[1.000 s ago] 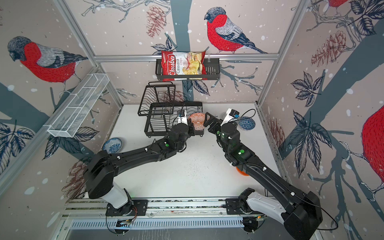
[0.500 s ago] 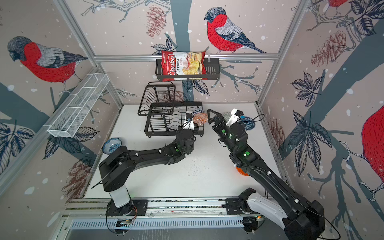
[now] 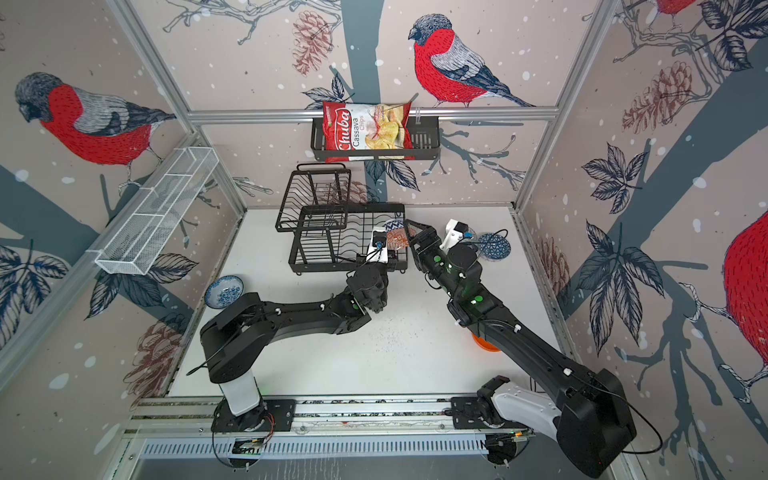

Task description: Load the bowls into the dish rack

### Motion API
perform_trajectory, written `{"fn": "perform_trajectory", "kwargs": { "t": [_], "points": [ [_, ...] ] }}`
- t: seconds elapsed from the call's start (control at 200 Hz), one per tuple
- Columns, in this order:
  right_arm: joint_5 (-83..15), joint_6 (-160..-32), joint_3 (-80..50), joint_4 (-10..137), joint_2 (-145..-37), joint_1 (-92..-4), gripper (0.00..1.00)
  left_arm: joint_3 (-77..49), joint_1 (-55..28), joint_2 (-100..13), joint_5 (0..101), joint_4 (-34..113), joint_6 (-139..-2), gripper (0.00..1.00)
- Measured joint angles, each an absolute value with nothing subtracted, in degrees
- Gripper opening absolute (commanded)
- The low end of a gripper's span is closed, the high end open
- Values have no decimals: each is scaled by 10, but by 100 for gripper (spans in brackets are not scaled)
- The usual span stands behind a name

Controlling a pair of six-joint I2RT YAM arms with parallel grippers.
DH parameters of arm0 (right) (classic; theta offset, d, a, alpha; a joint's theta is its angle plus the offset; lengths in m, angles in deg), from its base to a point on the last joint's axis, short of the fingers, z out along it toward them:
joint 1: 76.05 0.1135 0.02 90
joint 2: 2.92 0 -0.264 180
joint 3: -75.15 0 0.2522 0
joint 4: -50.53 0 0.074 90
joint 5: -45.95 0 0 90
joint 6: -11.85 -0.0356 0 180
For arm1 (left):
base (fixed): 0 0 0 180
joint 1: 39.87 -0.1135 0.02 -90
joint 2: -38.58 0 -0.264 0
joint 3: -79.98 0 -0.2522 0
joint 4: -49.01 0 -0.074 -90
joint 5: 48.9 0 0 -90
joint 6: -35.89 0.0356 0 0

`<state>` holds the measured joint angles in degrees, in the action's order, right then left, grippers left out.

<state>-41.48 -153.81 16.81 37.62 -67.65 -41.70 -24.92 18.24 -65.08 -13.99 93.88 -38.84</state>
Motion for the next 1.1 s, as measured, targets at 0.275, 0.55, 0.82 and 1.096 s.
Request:
{"fn": "perform_trajectory", "kwargs": {
  "t": [0.275, 0.55, 0.82, 1.096],
  "points": [
    [-396, -1593, 167, 315, -716, -417, 49, -261, 203, -653, -139, 985, -342, 0],
    [-386, -1610, 174, 298, -729, -420, 20, -271, 214, -650, -142, 1009, -322, 0],
    [-354, -1655, 195, 265, -719, -424, 6, -274, 220, -641, -141, 984, -347, 1],
    [-335, -1652, 226, 231, -712, -437, 1, -276, 224, -625, -128, 921, -371, 19]
  ]
}}
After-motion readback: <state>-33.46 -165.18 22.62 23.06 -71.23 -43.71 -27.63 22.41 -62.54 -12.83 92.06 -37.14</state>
